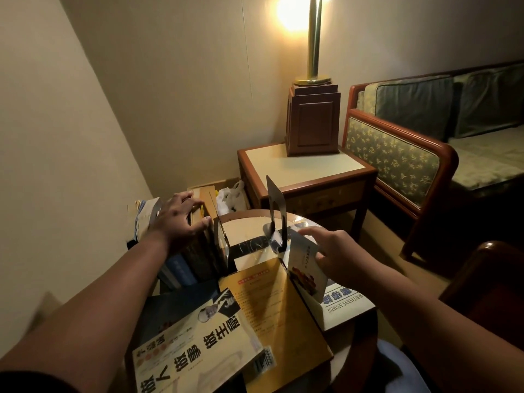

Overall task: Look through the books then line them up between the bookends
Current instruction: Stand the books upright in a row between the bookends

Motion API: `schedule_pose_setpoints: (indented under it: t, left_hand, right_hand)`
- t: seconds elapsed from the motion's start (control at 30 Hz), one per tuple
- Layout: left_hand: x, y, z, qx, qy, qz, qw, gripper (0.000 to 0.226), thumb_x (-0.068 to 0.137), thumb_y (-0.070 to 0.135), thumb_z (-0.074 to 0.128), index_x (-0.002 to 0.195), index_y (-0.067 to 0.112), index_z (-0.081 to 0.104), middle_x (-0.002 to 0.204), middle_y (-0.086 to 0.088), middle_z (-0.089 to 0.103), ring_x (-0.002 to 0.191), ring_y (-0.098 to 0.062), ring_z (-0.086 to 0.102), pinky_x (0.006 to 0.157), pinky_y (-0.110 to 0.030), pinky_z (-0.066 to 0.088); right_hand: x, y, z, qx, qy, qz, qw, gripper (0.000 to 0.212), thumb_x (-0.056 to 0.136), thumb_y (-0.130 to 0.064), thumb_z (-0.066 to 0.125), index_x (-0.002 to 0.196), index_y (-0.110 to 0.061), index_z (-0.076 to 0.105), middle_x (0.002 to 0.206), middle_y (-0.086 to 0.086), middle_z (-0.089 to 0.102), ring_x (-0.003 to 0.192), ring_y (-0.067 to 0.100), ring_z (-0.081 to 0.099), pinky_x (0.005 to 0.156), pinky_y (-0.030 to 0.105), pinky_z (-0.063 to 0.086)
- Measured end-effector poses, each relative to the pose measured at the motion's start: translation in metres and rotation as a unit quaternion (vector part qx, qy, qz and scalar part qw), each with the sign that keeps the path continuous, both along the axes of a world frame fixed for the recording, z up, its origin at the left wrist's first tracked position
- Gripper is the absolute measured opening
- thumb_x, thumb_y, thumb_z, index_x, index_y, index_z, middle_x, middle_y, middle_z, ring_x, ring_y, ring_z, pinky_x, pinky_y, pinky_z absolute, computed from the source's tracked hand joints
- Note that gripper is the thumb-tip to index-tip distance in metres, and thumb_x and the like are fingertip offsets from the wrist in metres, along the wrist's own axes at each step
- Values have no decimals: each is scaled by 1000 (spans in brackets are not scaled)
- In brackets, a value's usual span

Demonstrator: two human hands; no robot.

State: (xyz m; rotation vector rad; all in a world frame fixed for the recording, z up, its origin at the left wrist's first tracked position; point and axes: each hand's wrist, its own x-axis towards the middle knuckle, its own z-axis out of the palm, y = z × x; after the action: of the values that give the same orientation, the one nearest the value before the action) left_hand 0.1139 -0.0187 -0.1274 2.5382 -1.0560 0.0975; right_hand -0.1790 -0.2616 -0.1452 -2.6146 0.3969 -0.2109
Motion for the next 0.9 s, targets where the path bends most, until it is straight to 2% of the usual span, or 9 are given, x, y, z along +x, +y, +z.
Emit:
schedule_pose_setpoints:
  t: [0.07, 0.13, 0.23, 0.27, 0.4, 0.57, 0.73, 0.83, 0.9]
  left_hand:
    - [0, 1, 0, 0, 1, 0, 1000, 77, 74, 75, 40, 138, 35, 48, 155, -1, 30, 141, -28, 31, 104, -56, 41]
    - [0, 1, 0, -1, 4, 1, 1000, 80, 71, 78, 37, 138, 35, 48, 155, 0, 30, 142, -28, 31, 104, -56, 41]
    - [0, 0, 0, 1, 6, 0, 1000, 83, 70, 78, 37, 138, 34, 49, 155, -1, 31, 142, -28, 30, 108, -55, 37]
    - [0, 1, 1, 2, 7, 0, 1000, 83, 69, 78, 36, 138, 34, 50, 155, -1, 31, 143, -28, 30, 109, -54, 36]
    - [0, 0, 3, 2, 13, 1, 1000, 87, 67, 78, 36, 139, 32, 51, 155, -3, 31, 143, -29, 29, 112, -52, 33]
    - [-1, 1, 6, 7, 17, -2, 1000, 92, 64, 79, 35, 139, 30, 51, 155, -5, 31, 143, -30, 28, 113, -50, 32]
    - [-3, 4, 8, 12, 13, -3, 1000, 93, 64, 80, 32, 141, 30, 49, 157, -4, 29, 144, -29, 26, 112, -51, 29]
    - [-4, 5, 7, 8, 17, -3, 1000, 92, 64, 79, 32, 141, 31, 48, 157, -3, 28, 145, -28, 24, 112, -51, 29]
    - [-5, 4, 8, 6, 17, -4, 1000, 92, 65, 79, 32, 142, 30, 47, 157, -3, 28, 145, -28, 23, 111, -50, 29]
  right_hand:
    - [6, 4, 1, -43, -19, 9, 999, 59, 96, -2, 57, 146, -30, 43, 129, 15, 63, 118, 36, 64, 74, 41, 63]
    - [14, 9, 5, -45, -52, 18, 997, 56, 96, -2, 57, 143, -30, 46, 130, 15, 63, 117, 36, 64, 71, 36, 64]
    - [26, 21, 17, -37, -139, 37, 989, 42, 94, -1, 60, 132, -18, 59, 127, 11, 64, 114, 32, 66, 66, 13, 56]
    - [29, 26, 20, -30, -162, 42, 986, 35, 94, -2, 60, 127, -15, 62, 124, 10, 64, 112, 31, 67, 63, 9, 53]
    - [44, 58, 19, 6, -186, 52, 981, 24, 99, -10, 55, 121, -14, 63, 121, 7, 65, 111, 25, 67, 66, 18, 60]
    - [67, 98, 4, -6, -210, 83, 974, 32, 100, -21, 47, 126, -11, 62, 114, 9, 70, 103, 24, 70, 74, 35, 63]
    - [78, 115, -4, -16, -193, 67, 979, 31, 97, -14, 58, 128, -11, 60, 118, 10, 70, 102, 25, 70, 74, 30, 62]
    - [77, 119, -3, -27, -202, 64, 977, 21, 98, -11, 53, 116, -10, 64, 104, 10, 72, 90, 24, 72, 68, 32, 62]
    - [75, 119, -4, -23, -210, 47, 976, 27, 99, -18, 43, 113, -11, 65, 98, 8, 73, 84, 22, 71, 65, 33, 61]
